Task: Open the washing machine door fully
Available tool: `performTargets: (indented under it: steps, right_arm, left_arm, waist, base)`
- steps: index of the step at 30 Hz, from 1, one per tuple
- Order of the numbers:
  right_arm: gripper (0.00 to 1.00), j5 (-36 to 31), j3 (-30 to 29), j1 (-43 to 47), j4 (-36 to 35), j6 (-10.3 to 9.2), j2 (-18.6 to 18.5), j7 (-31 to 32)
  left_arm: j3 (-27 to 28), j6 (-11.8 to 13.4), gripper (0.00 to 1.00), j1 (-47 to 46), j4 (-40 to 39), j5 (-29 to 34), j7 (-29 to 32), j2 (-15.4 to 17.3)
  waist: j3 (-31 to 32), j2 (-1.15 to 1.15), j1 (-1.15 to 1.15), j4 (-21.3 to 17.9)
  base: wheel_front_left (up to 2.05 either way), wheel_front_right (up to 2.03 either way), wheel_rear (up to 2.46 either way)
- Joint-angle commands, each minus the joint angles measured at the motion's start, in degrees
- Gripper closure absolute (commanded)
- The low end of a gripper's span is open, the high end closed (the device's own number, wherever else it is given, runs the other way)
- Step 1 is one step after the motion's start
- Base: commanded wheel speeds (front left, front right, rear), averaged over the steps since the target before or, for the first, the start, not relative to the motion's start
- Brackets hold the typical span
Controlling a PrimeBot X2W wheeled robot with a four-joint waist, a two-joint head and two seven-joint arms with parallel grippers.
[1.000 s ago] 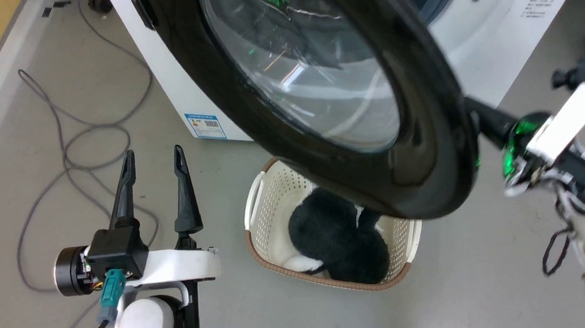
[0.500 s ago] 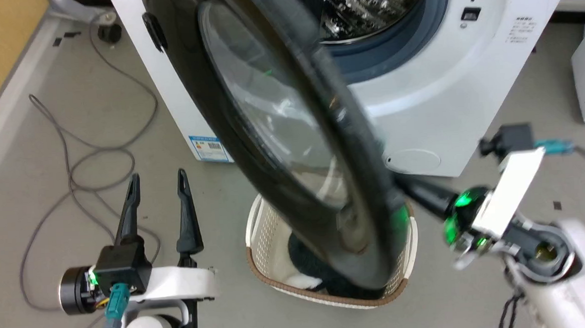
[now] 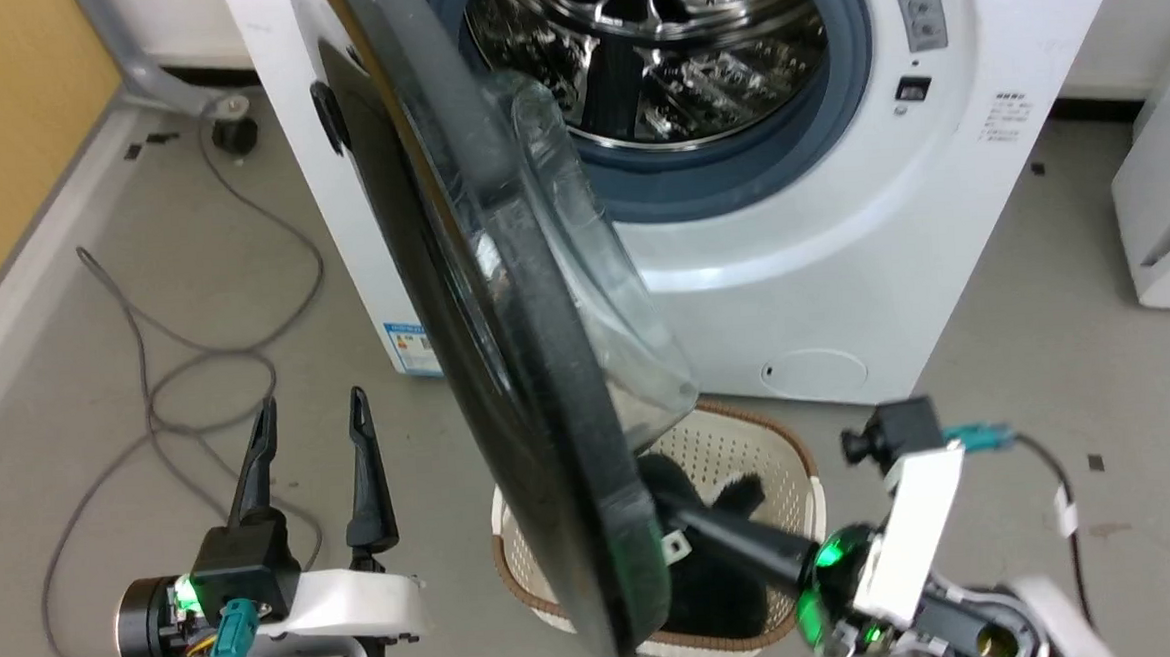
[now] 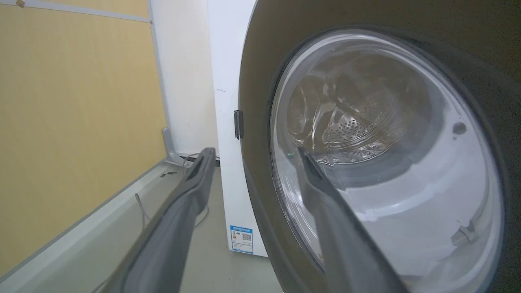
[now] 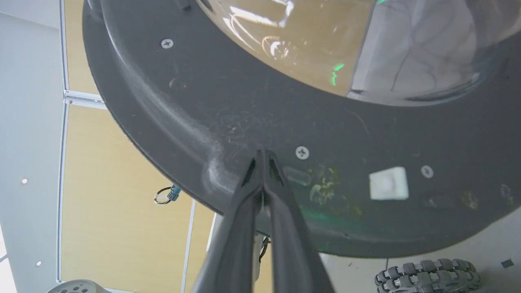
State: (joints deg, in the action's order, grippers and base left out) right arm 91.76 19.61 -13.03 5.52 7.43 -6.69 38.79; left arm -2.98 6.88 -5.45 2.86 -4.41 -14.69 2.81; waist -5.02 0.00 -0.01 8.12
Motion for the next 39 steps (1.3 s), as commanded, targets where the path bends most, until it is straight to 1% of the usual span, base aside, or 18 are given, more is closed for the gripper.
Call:
performTargets:
  steps: [1, 6, 10, 15, 19, 22, 25, 26, 28, 30, 32, 34, 37, 39]
  right_arm:
    - [1.0, 0.29, 0.54, 1.55, 0.23, 0.06, 0.8, -0.09]
    - [1.0, 0.65, 0.71, 4.12, 0.94, 0.06, 2.16, -2.17]
    - [1.0, -0.84, -1.5, 5.33, 1.2, 0.06, 2.56, -6.84]
    - [1.0, -2.76, -6.22, 5.8, -0.12, 0.06, 2.81, -14.81]
    - [1.0, -9.67, -9.36, 5.52, -0.59, 0.06, 1.52, -24.95]
    - [1.0, -16.55, -9.67, 5.13, -1.63, 0.06, -0.02, -34.0]
    - [1.0, -24.14, -9.76, 5.12, -1.55, 0.06, -1.87, -44.81]
    - [1.0, -27.09, -9.59, 5.23, -1.38, 0.06, -2.72, -48.39]
    - [1.0, -34.8, -9.06, 5.65, -0.62, 0.06, -4.8, -52.42]
    - [1.0, -43.29, -11.05, 6.41, 0.28, 0.06, -5.23, -53.6]
    - [1.0, -53.36, -16.55, 6.97, -1.84, 0.06, -3.34, -53.73]
    - [1.0, -63.19, -20.51, 8.39, -4.67, 0.06, -0.95, -53.75]
    - [1.0, -76.29, -22.66, 10.4, -8.53, 0.06, 0.8, -53.77]
    - [1.0, -83.41, -23.11, 11.51, -10.47, 0.06, 1.48, -53.77]
  left_arm:
    - [0.21, -0.21, 0.0, 1.06, 0.21, 0.46, -0.3, 0.07]
    - [1.15, -0.86, 0.0, 2.7, 1.06, 0.8, -0.3, 0.07]
    - [2.01, -1.43, 0.0, 3.96, 1.31, 1.08, -0.3, 0.07]
    - [3.43, -1.97, 0.0, 5.09, 1.54, 1.28, -0.3, 0.07]
    - [4.16, -2.46, 0.0, 5.61, 1.63, 1.45, -0.3, 0.07]
    - [4.29, -2.49, 0.0, 5.96, 1.55, 1.5, -0.3, 0.07]
    - [4.11, -2.37, 0.0, 6.32, 1.27, 1.41, -0.3, 0.07]
    - [4.04, -2.41, 0.0, 6.38, 1.22, 1.35, -0.3, 0.07]
    - [3.97, -2.42, 0.0, 6.51, 1.0, 1.24, -0.3, 0.07]
    - [3.91, -2.22, 0.0, 6.78, 0.63, 1.07, -0.3, 0.07]
    - [3.82, -2.07, 0.0, 7.0, 0.27, 0.96, -0.3, 0.07]
    - [3.72, -1.96, 0.0, 7.11, -0.04, 0.9, -0.3, 0.07]
    - [3.68, -1.84, 0.0, 7.05, -0.3, 0.85, -0.3, 0.07]
    - [3.63, -1.8, 0.0, 6.97, -0.41, 0.81, -0.3, 0.07]
  waist:
    - [0.89, 0.0, 0.01, -0.13]
    - [3.45, 0.0, 0.01, -0.83]
    - [4.79, 0.0, 0.01, -1.7]
    - [5.81, 0.0, 0.01, -3.35]
    - [6.39, 0.0, 0.01, -4.51]
    - [6.78, 0.0, 0.01, -5.23]
    - [7.16, 0.0, 0.01, -5.75]
    - [7.29, 0.0, 0.01, -5.85]
    - [7.59, 0.0, 0.01, -6.07]
    - [7.83, 0.0, 0.01, -6.36]
    - [7.89, 0.0, 0.01, -6.63]
    - [7.88, 0.0, 0.01, -6.79]
    - [7.67, 0.0, 0.01, -6.98]
    - [7.57, 0.0, 0.01, -7.06]
  base:
    - [0.0, 0.0, 0.0]
    - [0.0, 0.0, 0.0]
    - [0.0, 0.0, 0.0]
    - [0.0, 0.0, 0.0]
    - [0.0, 0.0, 0.0]
    - [0.0, 0.0, 0.0]
    - [0.0, 0.0, 0.0]
    - [0.0, 0.0, 0.0]
    - [0.0, 0.0, 0.0]
    - [0.0, 0.0, 0.0]
    - [0.0, 0.0, 0.0]
    - [0.0, 0.0, 0.0]
    - [0.0, 0.0, 0.0]
    - [0.0, 0.0, 0.0]
